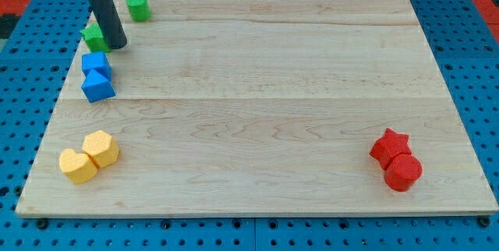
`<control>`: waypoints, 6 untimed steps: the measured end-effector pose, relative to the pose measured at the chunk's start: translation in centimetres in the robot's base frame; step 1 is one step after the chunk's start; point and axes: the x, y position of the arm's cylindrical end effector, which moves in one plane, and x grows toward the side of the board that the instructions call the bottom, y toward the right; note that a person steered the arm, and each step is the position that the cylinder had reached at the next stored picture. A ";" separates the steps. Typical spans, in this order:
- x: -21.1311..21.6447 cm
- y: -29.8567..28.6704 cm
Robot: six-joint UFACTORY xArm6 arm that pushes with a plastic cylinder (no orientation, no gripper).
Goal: Push the green star into the green circle
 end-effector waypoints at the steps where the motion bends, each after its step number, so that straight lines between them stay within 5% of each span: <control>1: 1.6 0.0; 3: 4.2 -0.4; 5: -1.3 -2.0; 6: 0.3 -2.1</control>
